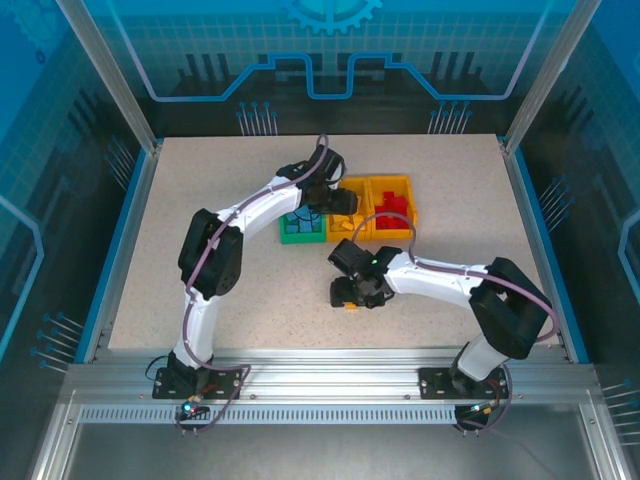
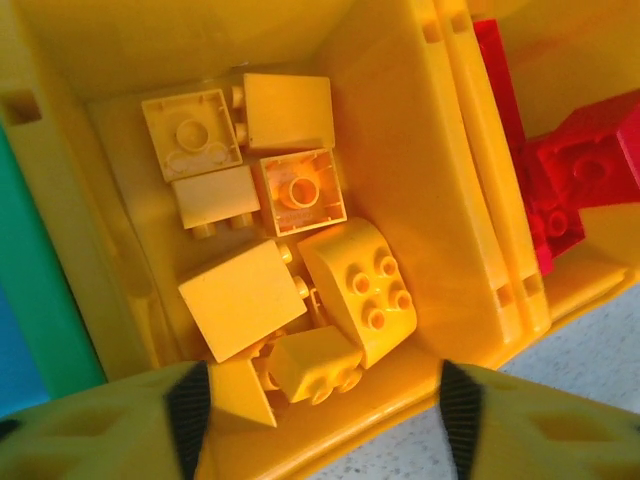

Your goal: Sort the legos into containers by color

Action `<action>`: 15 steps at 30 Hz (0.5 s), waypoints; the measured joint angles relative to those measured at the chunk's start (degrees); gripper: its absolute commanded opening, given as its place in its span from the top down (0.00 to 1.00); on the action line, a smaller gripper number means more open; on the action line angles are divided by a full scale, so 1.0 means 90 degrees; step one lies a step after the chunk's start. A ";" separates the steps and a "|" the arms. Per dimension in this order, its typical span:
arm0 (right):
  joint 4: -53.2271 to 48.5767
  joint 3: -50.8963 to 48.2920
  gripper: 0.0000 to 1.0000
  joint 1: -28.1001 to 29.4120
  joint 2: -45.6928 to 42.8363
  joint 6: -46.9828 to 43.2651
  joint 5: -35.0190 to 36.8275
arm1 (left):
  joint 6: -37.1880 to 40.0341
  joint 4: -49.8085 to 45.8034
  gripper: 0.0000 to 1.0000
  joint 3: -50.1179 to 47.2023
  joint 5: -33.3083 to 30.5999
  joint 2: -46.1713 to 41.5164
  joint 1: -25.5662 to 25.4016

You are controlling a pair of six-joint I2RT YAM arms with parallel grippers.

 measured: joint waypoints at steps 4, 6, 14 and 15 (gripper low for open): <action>-0.0068 0.0066 0.37 0.0005 0.0270 0.0010 0.0000 | -0.0236 0.0058 0.01 -0.0192 -0.0073 -0.0362 0.0007; -0.0148 0.0121 0.37 0.0017 0.0386 0.0019 0.0002 | -0.0352 0.0119 0.01 -0.0444 -0.0158 -0.0748 0.0027; -0.0376 0.0304 0.54 0.0051 0.0656 0.0010 0.0000 | -0.0823 0.0427 0.01 -0.1758 -0.0408 -0.2543 0.0488; -0.0406 0.0381 0.58 0.0051 0.0733 0.0007 0.0002 | -0.0886 0.0461 0.01 -0.1989 -0.0440 -0.2752 0.0568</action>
